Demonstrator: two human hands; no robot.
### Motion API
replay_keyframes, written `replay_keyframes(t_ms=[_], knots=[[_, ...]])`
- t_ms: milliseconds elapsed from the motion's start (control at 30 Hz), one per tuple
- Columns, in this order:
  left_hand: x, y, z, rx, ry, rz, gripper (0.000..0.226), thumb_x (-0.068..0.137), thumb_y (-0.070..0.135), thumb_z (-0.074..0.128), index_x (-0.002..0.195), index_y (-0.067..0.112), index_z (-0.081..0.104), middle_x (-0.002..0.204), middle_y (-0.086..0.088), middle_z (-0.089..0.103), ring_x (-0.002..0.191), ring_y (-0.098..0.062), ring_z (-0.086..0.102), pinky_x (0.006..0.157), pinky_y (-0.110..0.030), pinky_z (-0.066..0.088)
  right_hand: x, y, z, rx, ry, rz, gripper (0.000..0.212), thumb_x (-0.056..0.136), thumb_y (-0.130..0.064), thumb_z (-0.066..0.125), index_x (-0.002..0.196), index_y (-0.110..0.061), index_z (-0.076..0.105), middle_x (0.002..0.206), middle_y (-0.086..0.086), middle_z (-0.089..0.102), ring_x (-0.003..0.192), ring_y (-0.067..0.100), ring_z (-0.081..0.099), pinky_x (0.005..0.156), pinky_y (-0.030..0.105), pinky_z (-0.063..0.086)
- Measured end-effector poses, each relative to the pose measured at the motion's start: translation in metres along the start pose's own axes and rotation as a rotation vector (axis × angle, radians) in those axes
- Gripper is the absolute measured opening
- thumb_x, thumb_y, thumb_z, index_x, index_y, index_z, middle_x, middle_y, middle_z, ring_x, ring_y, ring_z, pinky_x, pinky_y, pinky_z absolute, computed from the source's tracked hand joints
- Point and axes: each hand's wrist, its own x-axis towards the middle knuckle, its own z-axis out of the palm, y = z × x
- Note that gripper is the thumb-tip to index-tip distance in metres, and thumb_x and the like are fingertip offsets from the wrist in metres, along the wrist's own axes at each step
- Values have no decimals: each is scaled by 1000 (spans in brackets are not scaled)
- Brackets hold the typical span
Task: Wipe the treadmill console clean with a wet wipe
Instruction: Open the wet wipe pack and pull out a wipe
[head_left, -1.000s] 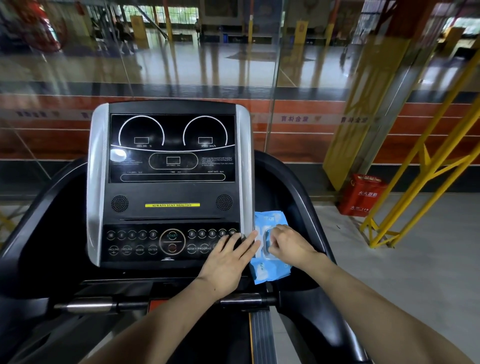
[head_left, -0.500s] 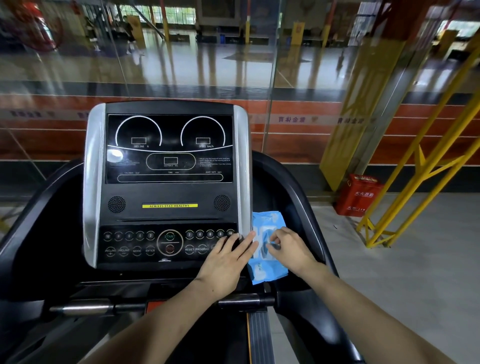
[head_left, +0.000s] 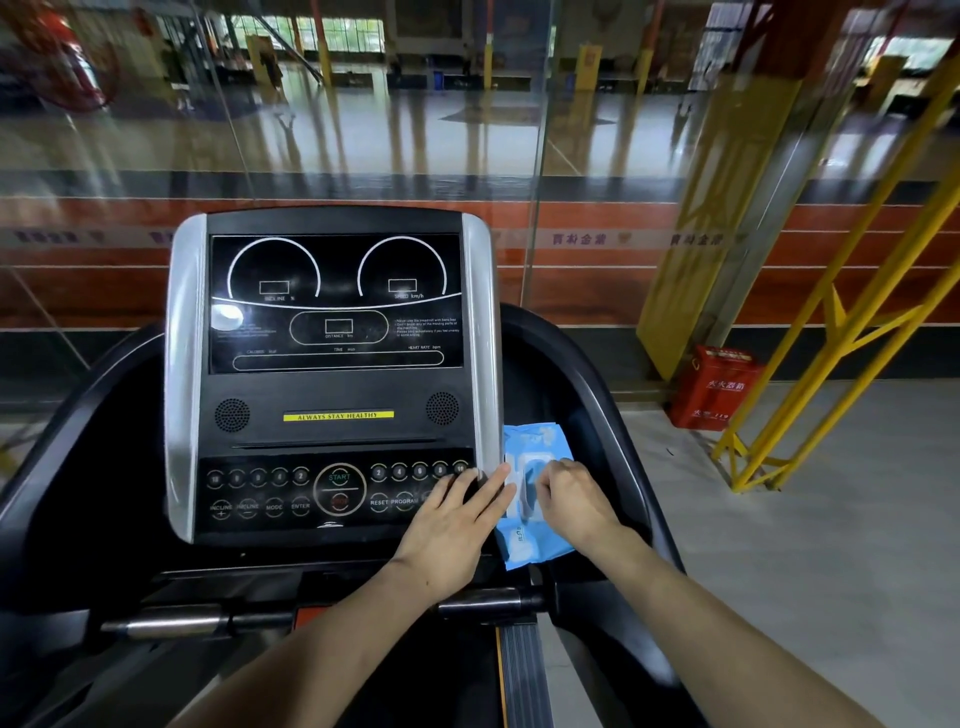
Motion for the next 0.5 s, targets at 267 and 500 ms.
replay_keyframes(t_ms=[267,500], knots=[[-1,0,-3,7,-13,1,89,95,16,51,166,21,-3,174,-1,-18,156,-36,13,128,-51,10,6,-5,9,-130,-66,68,13,97,-13,56,108,-11,64,113,2,60,113,18,55,82,29,56],[-2,1,-5,17,-14,-7,88,97,18,50,165,22,-5,173,-1,-20,156,-35,10,128,-52,7,5,3,5,-72,-99,24,12,95,-8,47,96,-9,58,104,6,59,100,21,55,83,28,52]])
